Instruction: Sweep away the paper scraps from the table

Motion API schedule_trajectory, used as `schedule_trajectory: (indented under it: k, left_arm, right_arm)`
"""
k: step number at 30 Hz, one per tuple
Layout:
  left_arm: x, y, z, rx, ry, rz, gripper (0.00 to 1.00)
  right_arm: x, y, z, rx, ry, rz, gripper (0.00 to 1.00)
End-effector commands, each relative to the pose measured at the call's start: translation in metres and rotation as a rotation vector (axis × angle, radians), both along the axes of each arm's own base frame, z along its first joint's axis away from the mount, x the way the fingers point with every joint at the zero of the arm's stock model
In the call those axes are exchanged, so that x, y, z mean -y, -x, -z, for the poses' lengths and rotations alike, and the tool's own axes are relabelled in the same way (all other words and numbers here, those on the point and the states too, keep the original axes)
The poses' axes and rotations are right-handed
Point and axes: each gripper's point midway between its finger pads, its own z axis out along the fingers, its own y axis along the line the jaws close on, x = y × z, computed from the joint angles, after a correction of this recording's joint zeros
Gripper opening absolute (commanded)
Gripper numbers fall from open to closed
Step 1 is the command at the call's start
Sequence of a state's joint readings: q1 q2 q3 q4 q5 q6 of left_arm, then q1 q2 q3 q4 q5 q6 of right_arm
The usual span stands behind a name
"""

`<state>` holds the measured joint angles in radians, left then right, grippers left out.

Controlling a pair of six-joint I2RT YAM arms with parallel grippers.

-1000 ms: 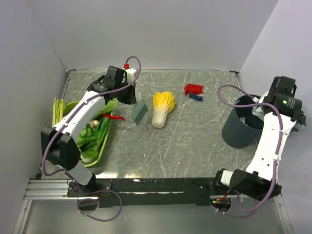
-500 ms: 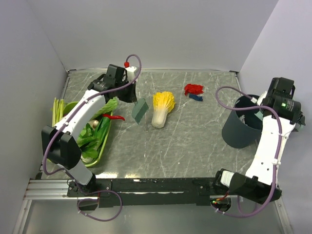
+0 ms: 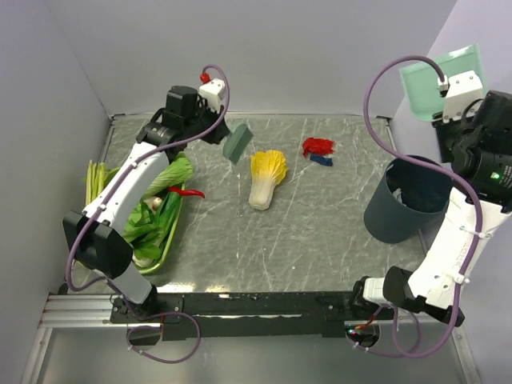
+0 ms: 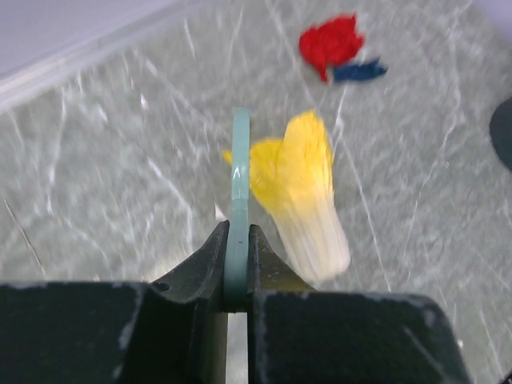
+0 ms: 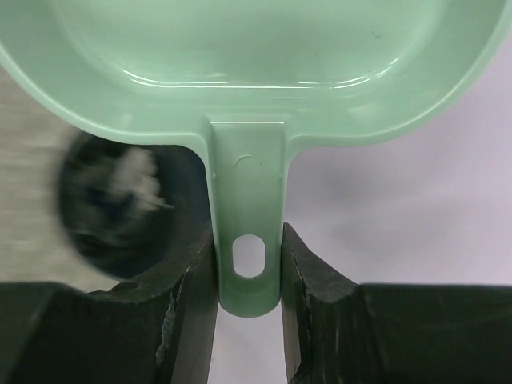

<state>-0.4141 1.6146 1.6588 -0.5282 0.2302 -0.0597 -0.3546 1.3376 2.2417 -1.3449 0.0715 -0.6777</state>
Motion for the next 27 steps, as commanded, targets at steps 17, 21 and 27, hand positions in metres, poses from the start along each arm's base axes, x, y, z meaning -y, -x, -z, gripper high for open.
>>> schedule_trajectory:
  k: [17,21,27]
  left_arm:
    - [0.158,-0.109,-0.018,0.322,0.261,0.205,0.01]
    - [0.176,-0.125,-0.001,0.344,0.275,0.168,0.01]
    - [0.201,-0.131,0.015,0.401,0.231,0.133,0.01]
  right_arm:
    - [-0.147,-0.027,0.017,0.152,-0.782,-0.439,0.00]
    - [-0.150,-0.021,0.025,0.136,-0.788,-0.448,0.00]
    - [-0.152,-0.014,0.038,0.110,-0.794,-0.437,0.00]
